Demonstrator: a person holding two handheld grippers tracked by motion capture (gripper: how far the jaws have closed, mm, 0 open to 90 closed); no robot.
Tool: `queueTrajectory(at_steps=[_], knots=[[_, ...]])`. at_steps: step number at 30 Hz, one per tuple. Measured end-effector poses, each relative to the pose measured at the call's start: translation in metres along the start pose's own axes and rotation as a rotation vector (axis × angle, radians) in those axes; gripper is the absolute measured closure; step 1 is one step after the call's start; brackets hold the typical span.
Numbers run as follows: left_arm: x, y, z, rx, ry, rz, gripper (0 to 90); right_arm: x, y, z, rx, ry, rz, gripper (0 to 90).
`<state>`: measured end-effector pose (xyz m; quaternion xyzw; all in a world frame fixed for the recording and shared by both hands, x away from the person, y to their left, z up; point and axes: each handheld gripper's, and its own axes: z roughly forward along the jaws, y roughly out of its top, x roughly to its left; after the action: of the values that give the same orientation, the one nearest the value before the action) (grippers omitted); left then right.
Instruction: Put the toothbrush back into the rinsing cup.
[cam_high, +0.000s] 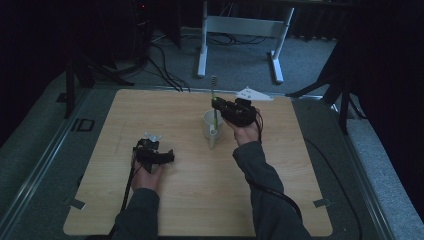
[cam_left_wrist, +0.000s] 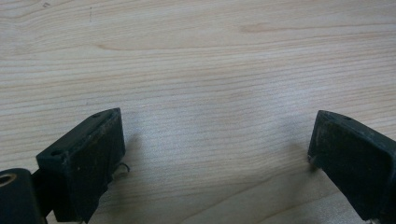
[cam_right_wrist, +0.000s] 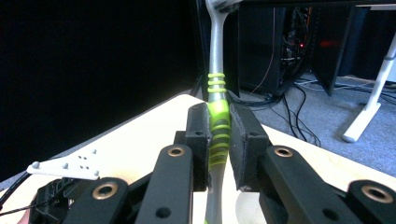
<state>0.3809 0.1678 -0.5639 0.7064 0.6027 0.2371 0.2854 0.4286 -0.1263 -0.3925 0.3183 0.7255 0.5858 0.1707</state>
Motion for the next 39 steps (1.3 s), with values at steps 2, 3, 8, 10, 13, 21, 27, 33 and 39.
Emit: queueTrajectory(at_steps=[2,3,8,10,13,21,27,33,39], knots=[[0.000,0.000,0.000,0.000,0.000,0.000,4.0,0.000,0.000,0.001,-0.002,0.000,0.000,78.7],[0.000,0.000,0.000,0.000,0.000,0.000,4.0,0.001,-0.001,0.002,-0.005,-0.002,-0.001,78.6],[0.000,0.000,0.000,0.000,0.000,0.000,4.0,0.001,-0.002,0.003,-0.012,-0.013,-0.005,78.7],[0.000,0.000,0.000,0.000,0.000,0.000,4.0,0.001,-0.002,0.003,-0.019,-0.014,-0.004,78.7],[0.000,0.000,0.000,0.001,0.000,0.001,4.0,0.001,-0.002,0.004,-0.024,-0.013,-0.002,78.7],[0.000,0.000,0.000,0.000,0.000,0.000,4.0,0.000,-0.005,0.005,-0.030,-0.016,0.001,78.6],[0.000,0.000,0.000,0.000,0.000,-0.001,4.0,0.001,-0.007,0.005,-0.039,-0.026,-0.009,78.6],[0.000,0.000,0.000,0.000,0.000,0.000,4.0,0.002,-0.009,0.007,-0.043,-0.029,-0.015,78.6],[0.000,0.000,0.000,0.000,0.000,0.000,4.0,0.001,-0.012,0.008,-0.039,-0.035,-0.013,78.7]])
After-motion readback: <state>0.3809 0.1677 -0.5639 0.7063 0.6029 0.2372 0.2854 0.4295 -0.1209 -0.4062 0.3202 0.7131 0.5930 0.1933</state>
